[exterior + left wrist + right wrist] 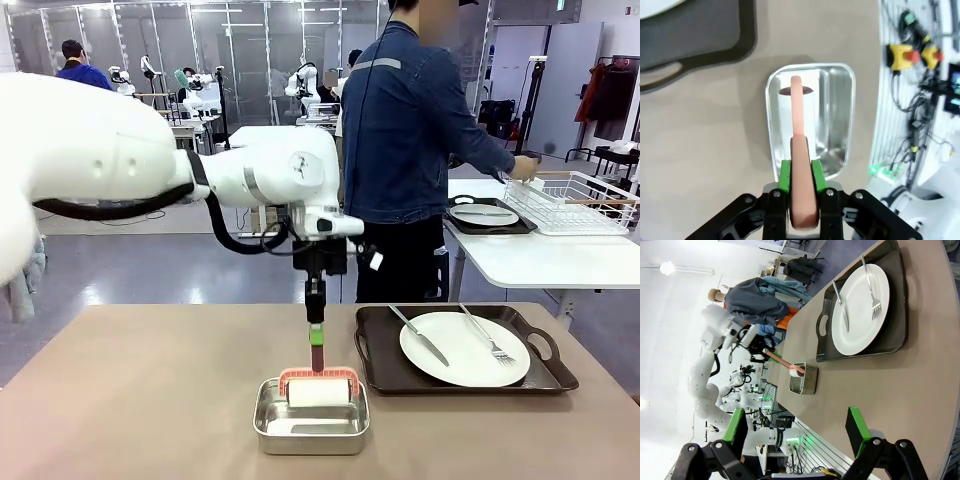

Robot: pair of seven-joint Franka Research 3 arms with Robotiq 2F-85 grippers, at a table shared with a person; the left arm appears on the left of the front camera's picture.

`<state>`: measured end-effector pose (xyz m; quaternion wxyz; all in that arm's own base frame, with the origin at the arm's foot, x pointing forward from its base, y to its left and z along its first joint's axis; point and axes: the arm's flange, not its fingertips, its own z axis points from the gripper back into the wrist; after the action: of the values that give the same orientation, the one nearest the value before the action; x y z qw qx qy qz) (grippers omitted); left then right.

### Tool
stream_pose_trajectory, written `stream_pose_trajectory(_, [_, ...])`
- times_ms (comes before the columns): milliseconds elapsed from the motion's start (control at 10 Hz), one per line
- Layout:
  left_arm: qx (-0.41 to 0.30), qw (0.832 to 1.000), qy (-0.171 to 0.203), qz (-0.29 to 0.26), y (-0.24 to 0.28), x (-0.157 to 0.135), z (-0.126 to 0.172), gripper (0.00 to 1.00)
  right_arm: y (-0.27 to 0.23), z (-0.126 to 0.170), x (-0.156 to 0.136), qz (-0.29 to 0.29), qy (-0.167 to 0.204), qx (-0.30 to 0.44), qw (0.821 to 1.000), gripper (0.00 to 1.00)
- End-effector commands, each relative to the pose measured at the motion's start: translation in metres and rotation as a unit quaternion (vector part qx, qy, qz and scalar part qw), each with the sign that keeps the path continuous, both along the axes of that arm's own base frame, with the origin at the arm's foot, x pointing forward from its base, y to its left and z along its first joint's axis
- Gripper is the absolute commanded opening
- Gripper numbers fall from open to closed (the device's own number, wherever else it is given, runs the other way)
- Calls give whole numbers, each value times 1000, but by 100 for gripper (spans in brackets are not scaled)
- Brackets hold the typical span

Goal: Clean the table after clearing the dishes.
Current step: When the left (or right) Handle tray is removed, use the left hand (or right hand) to clean the left (or right) side of the table with the Lint Roller.

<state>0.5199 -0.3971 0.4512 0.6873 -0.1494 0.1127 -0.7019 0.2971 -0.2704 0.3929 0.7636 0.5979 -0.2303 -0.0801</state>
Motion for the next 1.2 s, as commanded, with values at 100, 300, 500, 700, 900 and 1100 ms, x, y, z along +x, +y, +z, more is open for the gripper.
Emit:
stream_pose_trajectory(100, [-17,979,-49,199,87,-68,78,0,1,3,-2,-1,-1,1,1000,100])
stream_pose_trajectory(300, [-71,904,-45,419,176,-89,88,0,1,3,-2,-1,-1,1,1000,100])
stream_pose_trajectory(500, [-153,821,-17,549,245,-91,59,0,1,3,-2,-1,-1,1,1000,100])
stream_pose_trajectory(700, [-179,766,7,617,286,-86,27,0,1,3,-2,-1,-1,1,1000,100])
stream_pose_trajectory(900, [-135,810,24,570,304,-81,38,0,1,3,-2,-1,-1,1,1000,100])
stream_pose_trajectory(1100, [-135,810,24,570,304,-81,38,0,1,3,-2,-1,-1,1,1000,100])
